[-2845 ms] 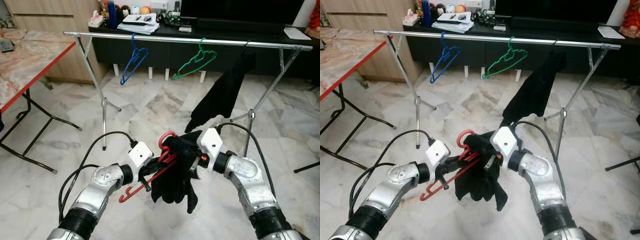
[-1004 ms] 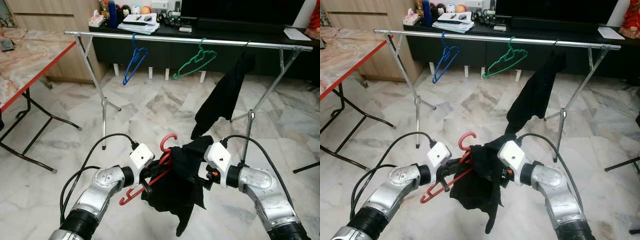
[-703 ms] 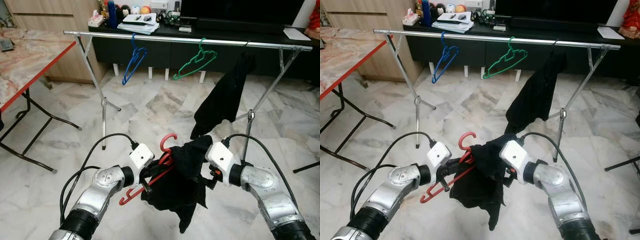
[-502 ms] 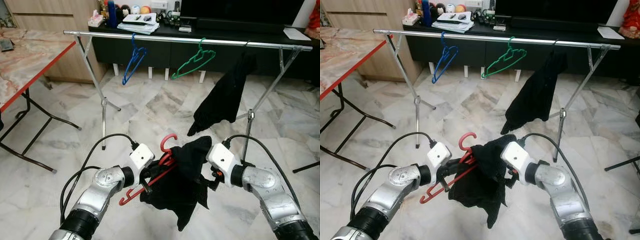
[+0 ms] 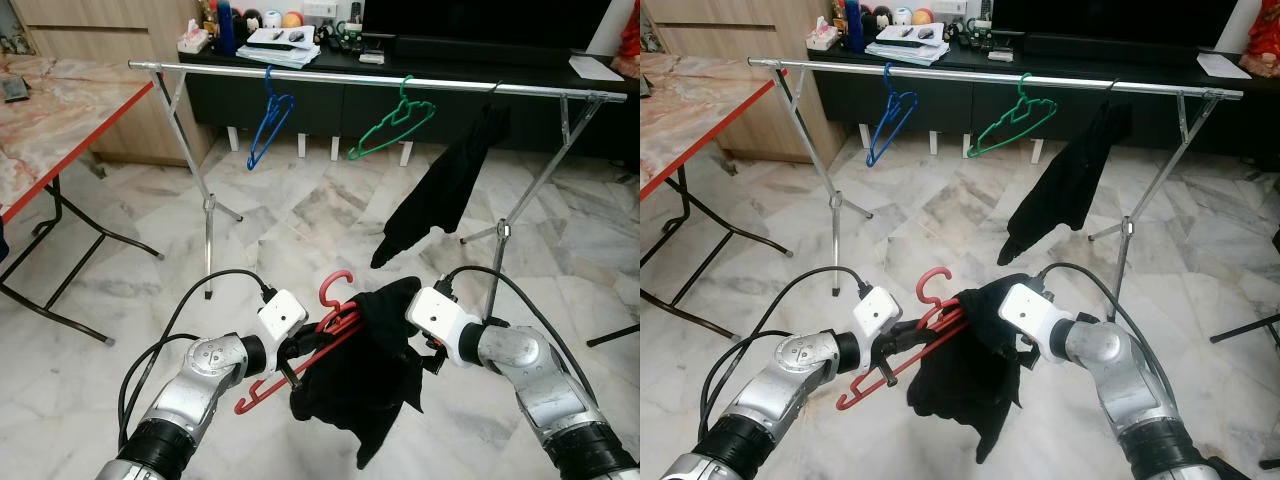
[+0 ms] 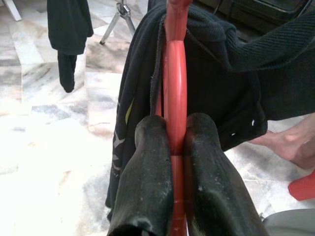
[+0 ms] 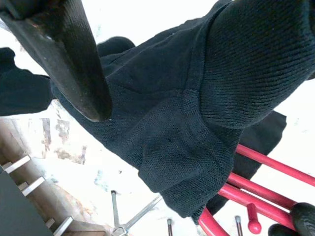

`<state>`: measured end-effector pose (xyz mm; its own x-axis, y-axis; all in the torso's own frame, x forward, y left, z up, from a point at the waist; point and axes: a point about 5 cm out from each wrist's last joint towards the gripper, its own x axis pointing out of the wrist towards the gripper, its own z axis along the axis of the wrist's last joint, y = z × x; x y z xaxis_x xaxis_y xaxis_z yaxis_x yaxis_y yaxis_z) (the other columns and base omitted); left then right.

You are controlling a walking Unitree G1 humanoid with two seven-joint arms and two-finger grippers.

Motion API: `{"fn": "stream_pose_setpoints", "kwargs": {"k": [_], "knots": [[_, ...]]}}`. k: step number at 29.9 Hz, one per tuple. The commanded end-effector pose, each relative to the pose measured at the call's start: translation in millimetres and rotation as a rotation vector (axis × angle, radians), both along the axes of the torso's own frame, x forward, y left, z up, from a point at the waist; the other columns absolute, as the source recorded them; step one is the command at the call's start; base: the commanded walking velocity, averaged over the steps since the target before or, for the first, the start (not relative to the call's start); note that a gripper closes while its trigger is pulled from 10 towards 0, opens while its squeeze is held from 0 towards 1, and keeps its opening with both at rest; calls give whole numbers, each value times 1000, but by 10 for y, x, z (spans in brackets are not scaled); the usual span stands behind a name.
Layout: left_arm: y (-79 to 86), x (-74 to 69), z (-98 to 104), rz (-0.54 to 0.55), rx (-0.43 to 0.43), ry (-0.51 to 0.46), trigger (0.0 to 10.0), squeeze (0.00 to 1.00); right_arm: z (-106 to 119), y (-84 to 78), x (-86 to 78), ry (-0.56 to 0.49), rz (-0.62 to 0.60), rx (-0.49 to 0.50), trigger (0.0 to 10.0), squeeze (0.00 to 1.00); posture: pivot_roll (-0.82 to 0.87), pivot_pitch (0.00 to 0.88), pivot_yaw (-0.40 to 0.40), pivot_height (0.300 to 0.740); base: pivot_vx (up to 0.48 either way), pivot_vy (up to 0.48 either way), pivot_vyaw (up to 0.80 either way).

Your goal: Hang hanger

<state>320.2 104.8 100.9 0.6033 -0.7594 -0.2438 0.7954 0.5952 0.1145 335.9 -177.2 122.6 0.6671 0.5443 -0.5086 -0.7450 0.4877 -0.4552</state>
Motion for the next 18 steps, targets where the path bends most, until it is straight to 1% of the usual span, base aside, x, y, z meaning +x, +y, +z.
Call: {"fn": "stream_pose_setpoints", "kwargs": {"k": [1,5,7,8,11,14,17,18], "knots": [[26,16,43,17,-15,-23,10000,0,-6,15,14,11,-1,13,10000,0,-73,129,-8,740,0,0,0],[21,18,41,19,-16,-24,10000,0,24,72,16,7,19,65,10000,0,-73,129,-8,740,0,0,0],[19,18,41,19,-17,-24,10000,0,84,128,11,-2,43,120,10000,0,-73,128,-8,740,0,0,0],[19,18,41,19,-17,-24,10000,0,84,128,11,-2,43,120,10000,0,-73,128,-8,740,0,0,0],[18,18,40,19,-18,-22,10000,0,190,165,7,-23,75,169,10000,0,-74,127,-7,740,0,0,0],[22,20,36,21,-17,-20,10000,0,234,167,-3,-25,97,171,10000,0,-77,125,-8,740,0,0,0],[19,19,31,18,-16,-16,10000,0,202,190,-121,35,193,117,10000,0,-81,125,-9,740,0,0,0],[19,19,31,18,-16,-16,10000,0,202,190,-121,35,193,117,10000,0,-81,125,-9,740,0,0,0]]}}
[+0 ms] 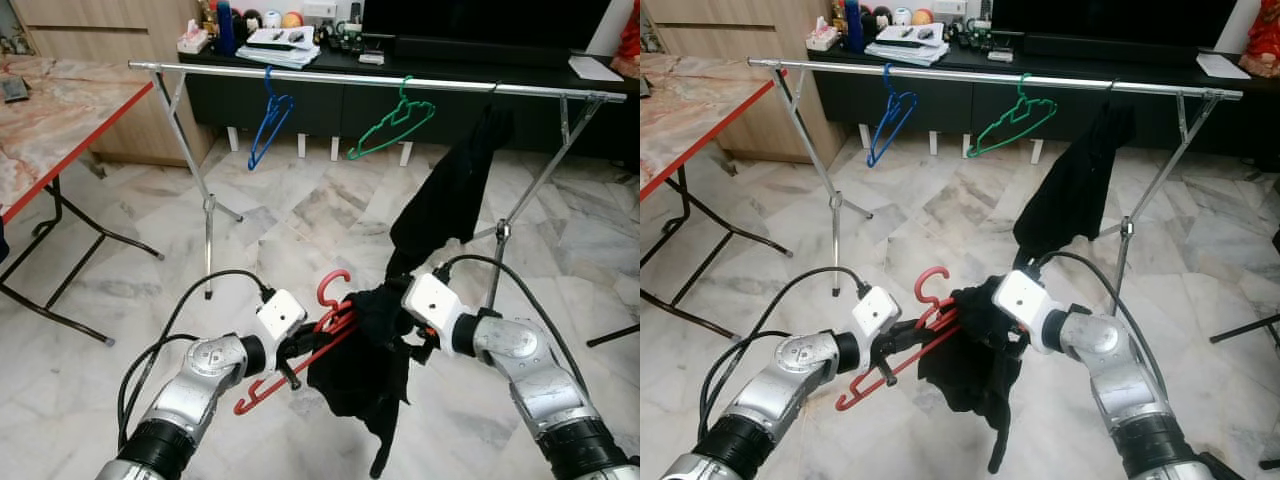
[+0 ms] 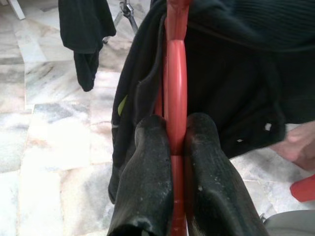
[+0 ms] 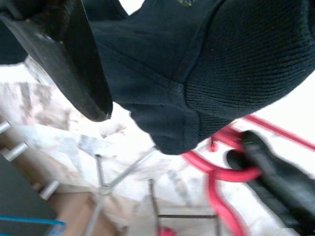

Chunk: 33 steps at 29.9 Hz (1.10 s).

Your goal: Hang hanger

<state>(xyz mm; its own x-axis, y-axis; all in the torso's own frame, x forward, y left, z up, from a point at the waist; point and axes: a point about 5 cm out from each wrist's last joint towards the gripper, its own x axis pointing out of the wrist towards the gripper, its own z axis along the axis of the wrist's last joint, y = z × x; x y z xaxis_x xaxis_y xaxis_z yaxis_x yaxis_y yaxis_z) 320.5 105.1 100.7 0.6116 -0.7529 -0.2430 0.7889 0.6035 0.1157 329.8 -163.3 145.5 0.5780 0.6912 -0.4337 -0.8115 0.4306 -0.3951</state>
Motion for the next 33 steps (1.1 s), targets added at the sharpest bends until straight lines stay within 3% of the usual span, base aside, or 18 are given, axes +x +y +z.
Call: {"fn": "stream_pose_setpoints", "kwargs": {"k": [1,6,9,16,18,23,24,27,29,33], "knots": [[12,14,30,5,-15,-13,10000,0,-54,53,-102,52,78,-24,10000,0,-83,126,-9,740,0,0,0],[-2,5,19,-3,-13,-6,10000,0,-211,-6,-210,136,106,-110,10000,0,-86,128,-10,740,0,0,0],[-6,2,16,-6,-13,-5,10000,0,-284,-14,-272,187,132,-110,10000,0,-85,129,-11,740,0,0,0],[-1,-7,6,-8,-11,-2,10000,0,-163,114,-283,174,152,98,10000,0,-83,130,-13,740,0,0,0],[-1,-7,5,-7,-11,-3,10000,0,-81,118,-192,133,79,218,10000,0,-83,131,-13,740,0,0,0],[0,-8,1,-7,-10,-1,10000,0,-100,85,-125,133,-9,253,10000,0,-83,132,-13,740,0,0,0],[1,-9,-1,-7,-10,0,10000,0,-85,116,-143,146,-3,287,10000,1000,-83,132,-12,740,0,0,0],[2,-11,-4,-7,-9,1,10000,0,-84,153,-207,165,46,291,10000,1000,-83,133,-11,740,0,0,0],[1,-12,-5,-9,-8,2,10000,0,-132,133,-220,171,45,231,10000,1000,-84,133,-10,740,0,0,0],[-1,-14,-10,-11,-5,5,10000,0,-326,-26,-229,200,17,-11,10000,1000,-86,134,-10,740,0,0,0]]}}
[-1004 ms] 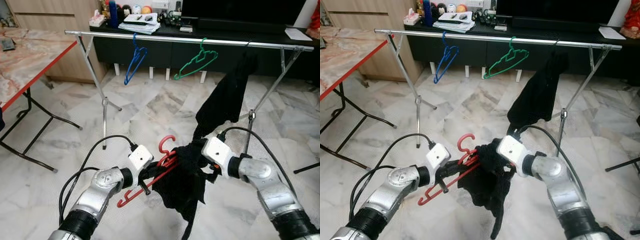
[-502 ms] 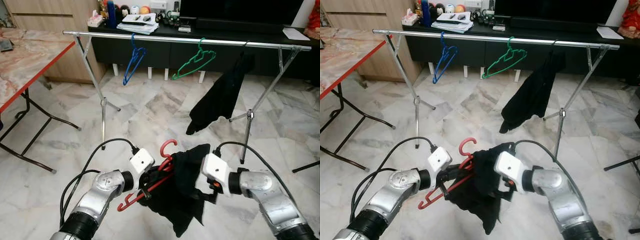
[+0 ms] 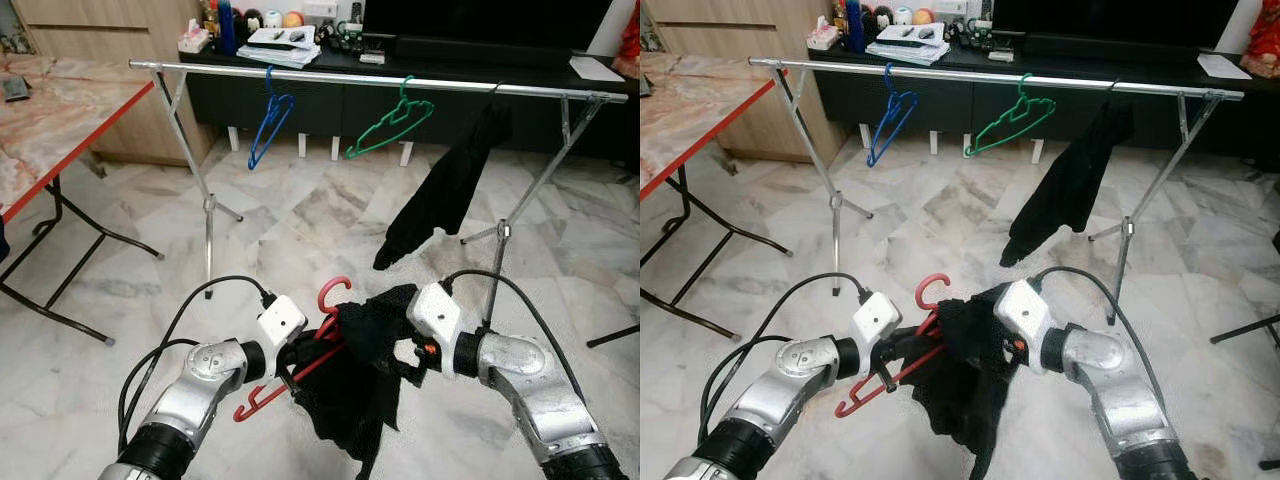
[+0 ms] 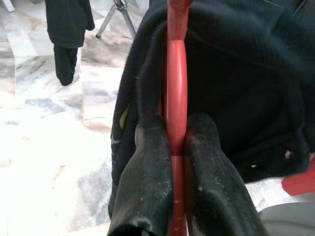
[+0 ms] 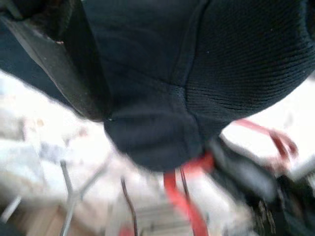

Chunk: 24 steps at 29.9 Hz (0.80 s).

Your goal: Hang hanger

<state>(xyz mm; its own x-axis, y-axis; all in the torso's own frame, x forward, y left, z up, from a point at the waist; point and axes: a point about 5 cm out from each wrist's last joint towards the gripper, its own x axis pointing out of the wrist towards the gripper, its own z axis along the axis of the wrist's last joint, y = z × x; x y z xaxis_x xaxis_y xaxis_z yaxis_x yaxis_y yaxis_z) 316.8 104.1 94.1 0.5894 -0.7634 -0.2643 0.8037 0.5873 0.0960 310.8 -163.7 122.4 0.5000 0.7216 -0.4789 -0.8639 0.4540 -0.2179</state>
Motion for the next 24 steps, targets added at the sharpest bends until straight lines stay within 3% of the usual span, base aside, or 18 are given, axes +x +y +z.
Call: {"fn": "stream_pose_setpoints", "kwargs": {"k": [1,5,6,9,13,14,15,18,21,24], "knots": [[7,23,55,8,-11,-23,10000,0,-92,-20,-56,37,43,-64,10000,1000,-86,134,-10,740,0,0,0],[6,21,54,7,-11,-22,10000,0,-31,14,-82,57,64,20,10000,1000,-85,135,-11,740,0,0,0],[5,19,53,7,-13,-21,10000,0,35,45,-86,54,70,95,10000,1000,-86,135,-11,740,0,0,0],[3,18,52,6,-13,-19,10000,0,115,75,-65,35,60,183,10000,1000,-87,135,-11,740,0,0,0],[5,14,46,5,-12,-18,10000,0,300,107,31,-15,-36,411,10000,1000,-85,137,-13,740,0,0,0],[6,13,44,6,-12,-17,10000,0,278,69,99,-27,-135,412,10000,996,-86,137,-14,740,0,0,0],[7,12,43,6,-12,-17,10000,0,214,49,121,-17,-188,378,10000,0,-88,136,-14,740,0,0,0],[5,11,42,6,-12,-17,10000,0,103,28,115,10,-246,328,10000,0,-87,135,-13,740,0,0,0],[0,10,44,3,-13,-17,10000,0,28,98,-17,82,-216,428,10000,0,-87,135,-13,740,0,0,0],[2,10,43,3,-13,-17,10000,0,-3,120,-93,99,-173,410,10000,0,-87,135,-12,740,0,0,0]]}}
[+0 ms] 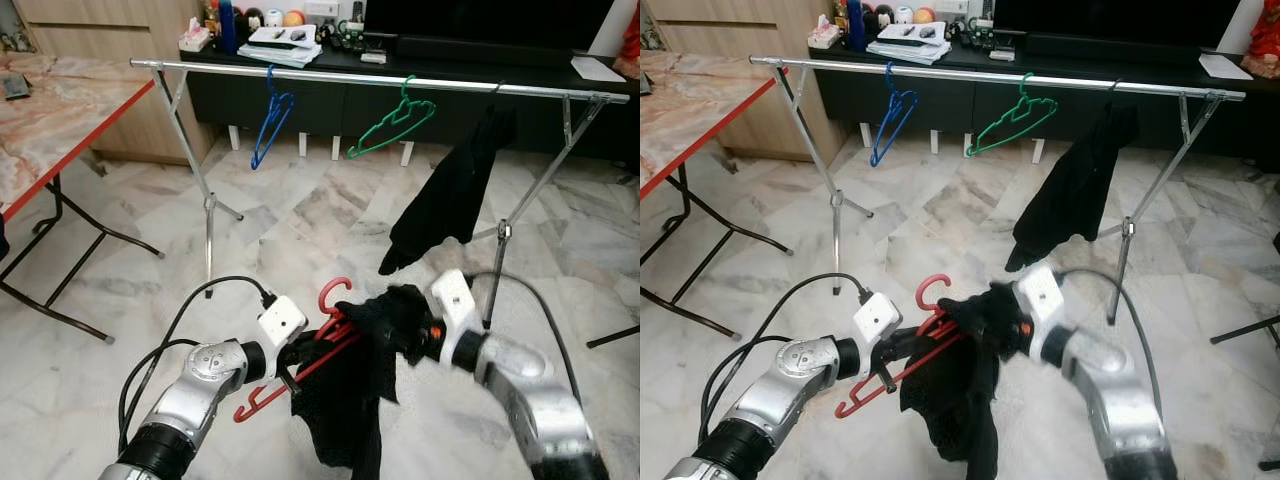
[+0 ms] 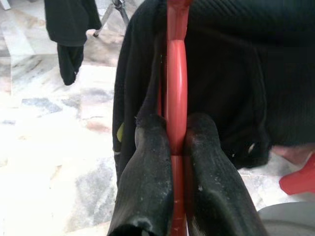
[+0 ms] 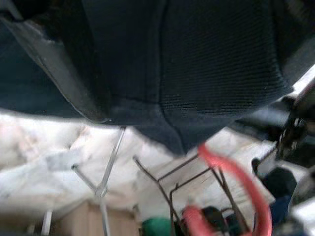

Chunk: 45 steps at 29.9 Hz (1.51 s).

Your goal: Hang hanger

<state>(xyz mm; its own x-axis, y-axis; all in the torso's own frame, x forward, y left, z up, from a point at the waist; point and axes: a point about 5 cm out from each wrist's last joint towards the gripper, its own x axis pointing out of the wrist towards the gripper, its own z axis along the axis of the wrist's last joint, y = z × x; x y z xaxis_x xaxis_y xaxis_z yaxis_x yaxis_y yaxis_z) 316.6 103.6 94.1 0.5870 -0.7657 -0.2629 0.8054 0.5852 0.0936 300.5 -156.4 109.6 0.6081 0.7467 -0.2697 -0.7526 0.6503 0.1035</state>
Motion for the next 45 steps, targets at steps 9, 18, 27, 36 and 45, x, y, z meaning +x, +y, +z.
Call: {"fn": "stream_pose_setpoints", "kwargs": {"k": [9,18,27,36,45], "knots": [[-5,4,34,-3,-8,-14,10000,0,-185,-215,-202,31,224,-420,10000,0,-92,132,-11,740,0,0,0],[-2,-4,27,-6,-6,-11,10000,0,-19,-169,-118,-45,182,-293,10000,0,-86,127,-10,740,0,0,0],[28,-19,7,-5,0,-9,10000,0,482,-273,169,-315,-131,-53,10000,0,-86,127,-10,740,0,0,0],[86,-73,-4,-89,32,11,10000,0,424,-544,73,-264,93,-308,10000,0,-97,132,-15,740,0,0,0],[95,-176,119,-318,58,-39,10000,0,313,-725,18,-127,309,-467,10000,0,-98,129,-17,740,0,0,0]]}}
